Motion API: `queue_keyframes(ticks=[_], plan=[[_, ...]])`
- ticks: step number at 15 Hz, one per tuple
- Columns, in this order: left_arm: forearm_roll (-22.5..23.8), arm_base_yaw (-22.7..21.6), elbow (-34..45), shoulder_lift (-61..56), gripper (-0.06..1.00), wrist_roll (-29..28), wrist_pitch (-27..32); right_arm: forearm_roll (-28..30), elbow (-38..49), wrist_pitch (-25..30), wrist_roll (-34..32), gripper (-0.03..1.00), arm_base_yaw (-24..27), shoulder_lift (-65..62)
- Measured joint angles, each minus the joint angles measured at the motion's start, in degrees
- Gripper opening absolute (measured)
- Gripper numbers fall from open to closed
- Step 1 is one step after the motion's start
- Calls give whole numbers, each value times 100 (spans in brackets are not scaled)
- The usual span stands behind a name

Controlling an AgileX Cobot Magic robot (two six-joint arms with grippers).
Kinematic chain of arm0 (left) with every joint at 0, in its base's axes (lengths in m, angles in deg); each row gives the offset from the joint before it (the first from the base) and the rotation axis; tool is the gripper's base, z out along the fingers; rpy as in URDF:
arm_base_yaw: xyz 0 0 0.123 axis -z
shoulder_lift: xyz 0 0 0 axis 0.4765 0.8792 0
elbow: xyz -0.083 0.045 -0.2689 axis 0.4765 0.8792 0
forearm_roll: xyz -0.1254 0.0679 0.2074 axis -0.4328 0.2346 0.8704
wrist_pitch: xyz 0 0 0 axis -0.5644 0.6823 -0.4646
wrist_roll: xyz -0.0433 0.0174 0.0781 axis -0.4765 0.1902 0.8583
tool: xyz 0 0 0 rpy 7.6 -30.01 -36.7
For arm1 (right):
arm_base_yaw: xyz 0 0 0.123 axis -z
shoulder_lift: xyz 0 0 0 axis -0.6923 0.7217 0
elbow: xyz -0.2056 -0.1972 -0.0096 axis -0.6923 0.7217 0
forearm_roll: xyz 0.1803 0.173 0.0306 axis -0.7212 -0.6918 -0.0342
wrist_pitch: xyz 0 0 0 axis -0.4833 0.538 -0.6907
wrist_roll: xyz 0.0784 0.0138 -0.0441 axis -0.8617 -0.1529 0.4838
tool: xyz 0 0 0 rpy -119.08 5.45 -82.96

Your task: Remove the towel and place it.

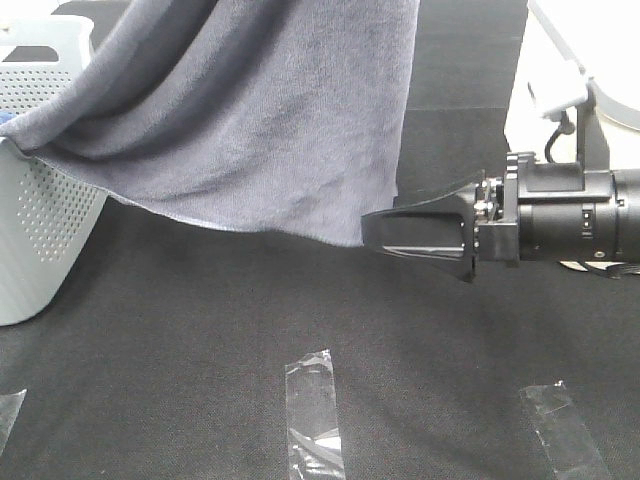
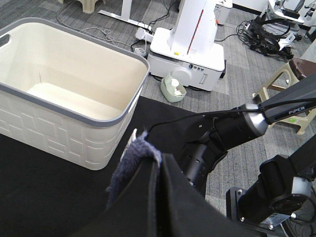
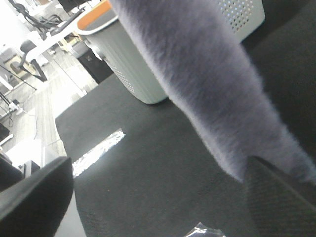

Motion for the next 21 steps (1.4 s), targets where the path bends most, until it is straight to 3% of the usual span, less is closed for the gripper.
queue_keyframes(ticks=[7,17,21], plan=[[-34,0,0,0,0,0,0,-17,-602,74,74,87,0,682],[-34,0,0,0,0,0,0,-29,-1077,92,309,87,0,682],[-34,0,0,0,0,0,0,103,-1083,97,309,87,-441,682]])
